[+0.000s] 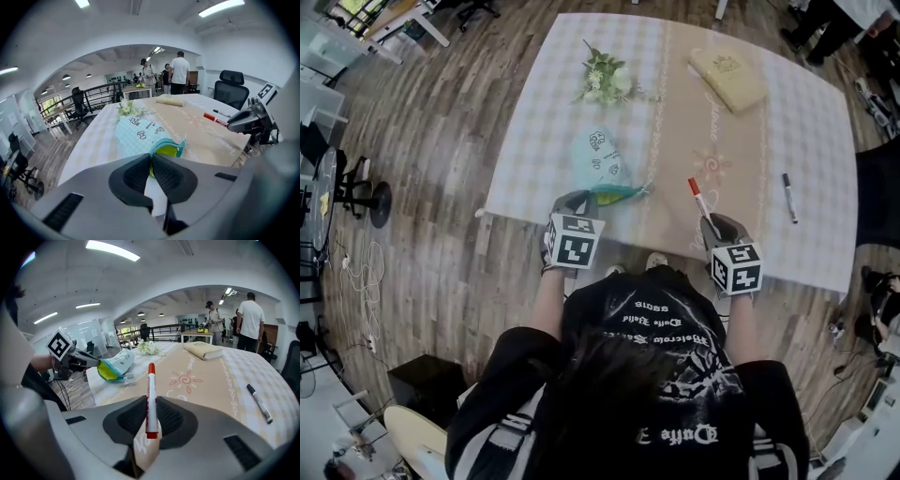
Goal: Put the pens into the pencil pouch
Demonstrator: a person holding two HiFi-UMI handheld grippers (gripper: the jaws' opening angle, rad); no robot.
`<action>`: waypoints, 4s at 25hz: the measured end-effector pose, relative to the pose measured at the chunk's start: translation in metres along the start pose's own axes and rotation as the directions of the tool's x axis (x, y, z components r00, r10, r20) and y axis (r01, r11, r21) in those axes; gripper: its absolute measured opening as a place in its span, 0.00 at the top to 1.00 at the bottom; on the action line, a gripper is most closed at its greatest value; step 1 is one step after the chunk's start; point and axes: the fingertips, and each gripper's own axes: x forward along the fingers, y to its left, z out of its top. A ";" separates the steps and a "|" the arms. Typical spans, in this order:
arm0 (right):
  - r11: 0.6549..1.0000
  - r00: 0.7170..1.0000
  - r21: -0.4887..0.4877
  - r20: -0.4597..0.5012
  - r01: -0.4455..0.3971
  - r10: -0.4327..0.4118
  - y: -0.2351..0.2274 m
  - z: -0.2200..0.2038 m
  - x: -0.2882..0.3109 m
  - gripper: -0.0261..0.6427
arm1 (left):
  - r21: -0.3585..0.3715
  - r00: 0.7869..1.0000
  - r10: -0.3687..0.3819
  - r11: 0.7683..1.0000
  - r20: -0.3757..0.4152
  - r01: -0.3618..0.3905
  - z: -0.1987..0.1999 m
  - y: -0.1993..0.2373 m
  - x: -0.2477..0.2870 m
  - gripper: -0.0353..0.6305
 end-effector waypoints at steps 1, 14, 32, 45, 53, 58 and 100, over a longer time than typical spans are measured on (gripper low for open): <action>1.000 1.000 -0.024 0.000 -0.004 0.004 0.002 0.002 -0.002 0.85 | -0.004 1.000 0.004 1.000 0.009 -0.004 0.005 0.000 -0.004 0.89; 0.983 0.996 -0.185 0.086 -0.014 0.030 0.007 0.049 -0.046 0.85 | -0.316 0.991 -0.067 0.944 0.113 0.100 0.067 -0.016 -0.036 0.89; 0.927 0.982 -0.327 -0.016 -0.181 0.186 0.075 0.055 -0.045 0.85 | -0.298 0.981 -0.122 0.941 0.151 0.163 0.096 -0.069 -0.033 0.89; 0.942 0.973 -0.252 -0.122 -0.221 0.195 0.080 0.049 0.025 0.85 | -0.214 0.964 -0.239 0.942 0.115 0.259 0.091 -0.100 -0.019 0.89; 0.952 0.966 -0.181 -0.122 -0.248 0.228 0.083 0.051 0.053 0.84 | -0.182 0.943 -0.323 0.926 0.075 0.331 0.077 -0.119 -0.014 0.89; 0.964 0.973 -0.148 -0.109 -0.219 0.205 0.080 0.052 0.067 0.84 | -0.222 0.928 -0.369 0.902 0.055 0.371 0.068 -0.126 -0.013 0.89; 0.984 0.982 0.127 0.127 0.123 -0.140 -0.110 0.024 -0.057 0.67 | -0.271 0.931 -0.316 0.894 0.180 0.356 0.100 -0.131 0.013 0.89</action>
